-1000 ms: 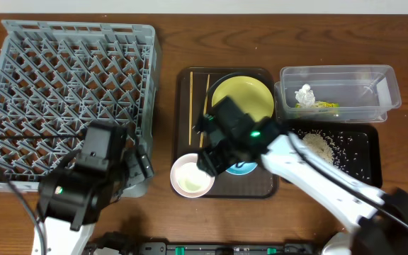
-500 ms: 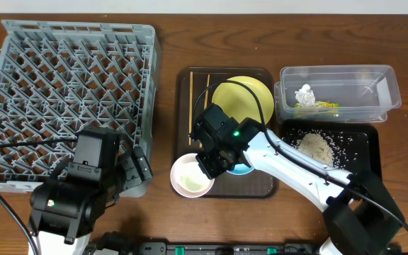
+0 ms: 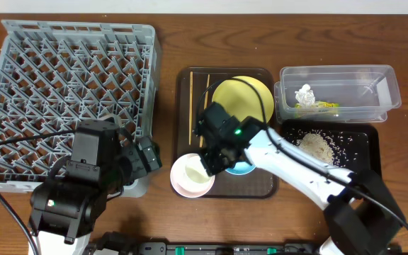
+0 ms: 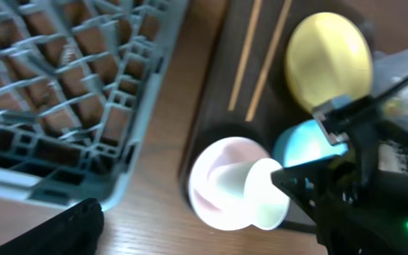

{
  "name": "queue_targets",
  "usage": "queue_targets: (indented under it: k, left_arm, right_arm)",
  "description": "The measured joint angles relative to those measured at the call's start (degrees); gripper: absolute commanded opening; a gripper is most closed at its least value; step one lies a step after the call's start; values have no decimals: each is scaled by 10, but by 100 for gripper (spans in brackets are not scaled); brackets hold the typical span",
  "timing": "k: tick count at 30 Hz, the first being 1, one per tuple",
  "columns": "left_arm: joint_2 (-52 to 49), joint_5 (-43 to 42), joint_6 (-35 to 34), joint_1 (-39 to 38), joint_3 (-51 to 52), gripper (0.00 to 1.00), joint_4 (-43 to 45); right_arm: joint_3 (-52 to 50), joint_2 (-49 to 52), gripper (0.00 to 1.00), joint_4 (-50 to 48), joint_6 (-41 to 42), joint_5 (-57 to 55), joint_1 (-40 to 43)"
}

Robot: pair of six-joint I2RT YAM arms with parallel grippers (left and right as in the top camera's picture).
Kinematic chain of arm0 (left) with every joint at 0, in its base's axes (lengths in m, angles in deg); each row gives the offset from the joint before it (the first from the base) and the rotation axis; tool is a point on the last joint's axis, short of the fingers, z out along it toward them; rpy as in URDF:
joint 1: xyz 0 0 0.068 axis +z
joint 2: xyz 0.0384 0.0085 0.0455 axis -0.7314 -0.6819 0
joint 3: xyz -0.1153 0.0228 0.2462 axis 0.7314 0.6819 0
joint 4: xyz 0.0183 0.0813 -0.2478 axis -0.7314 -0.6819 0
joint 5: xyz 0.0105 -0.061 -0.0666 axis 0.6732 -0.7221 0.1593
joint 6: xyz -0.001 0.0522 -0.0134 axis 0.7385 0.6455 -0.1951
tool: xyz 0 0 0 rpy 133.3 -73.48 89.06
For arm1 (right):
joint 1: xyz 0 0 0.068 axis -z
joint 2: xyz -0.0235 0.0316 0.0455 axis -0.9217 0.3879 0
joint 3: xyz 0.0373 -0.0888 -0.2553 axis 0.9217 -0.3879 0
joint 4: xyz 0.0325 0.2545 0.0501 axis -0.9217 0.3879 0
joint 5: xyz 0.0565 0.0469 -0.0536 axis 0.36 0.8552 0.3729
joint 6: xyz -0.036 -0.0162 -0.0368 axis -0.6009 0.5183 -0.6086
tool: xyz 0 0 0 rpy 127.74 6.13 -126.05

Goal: Sort waste into correct bins and load items into the dishwasher
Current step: 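Lift the white cup and hand it to the left gripper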

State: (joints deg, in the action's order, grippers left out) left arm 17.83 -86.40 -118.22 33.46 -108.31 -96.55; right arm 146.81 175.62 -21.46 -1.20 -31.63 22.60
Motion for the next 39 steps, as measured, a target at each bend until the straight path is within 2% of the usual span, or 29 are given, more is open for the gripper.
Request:
queue_targets:
  k: [3, 8, 12, 16, 21, 26, 34, 39]
  left_arm:
    - [0, -30, 0, 1, 0, 97, 27]
    - [0, -115, 15, 20, 0, 97, 89]
    - [0, -219, 34, 45, 0, 98, 155]
    - [-4, -349, 50, 54, -1, 100, 246]
    - [-13, -511, 58, 54, -1, 99, 348]
    - [-22, -614, 60, 54, -1, 98, 362]
    - [-26, -713, 61, 54, 0, 98, 413]
    - [-25, -755, 60, 56, 0, 99, 445]
  right_arm:
    - [0, -22, 1, 0, -6, 35, 45]
    - [2, -113, 1, -3, -54, 140, 167]
    - [7, -179, 1, -19, -121, 289, 265]
    - [11, -204, 1, -40, -158, 424, 314]
    - [11, -204, 1, -97, -176, 560, 318]
    - [11, -204, 1, -187, -154, 644, 318]
    - [11, -204, 1, -327, -59, 678, 317]
    - [11, -204, 1, -341, -29, 679, 304]
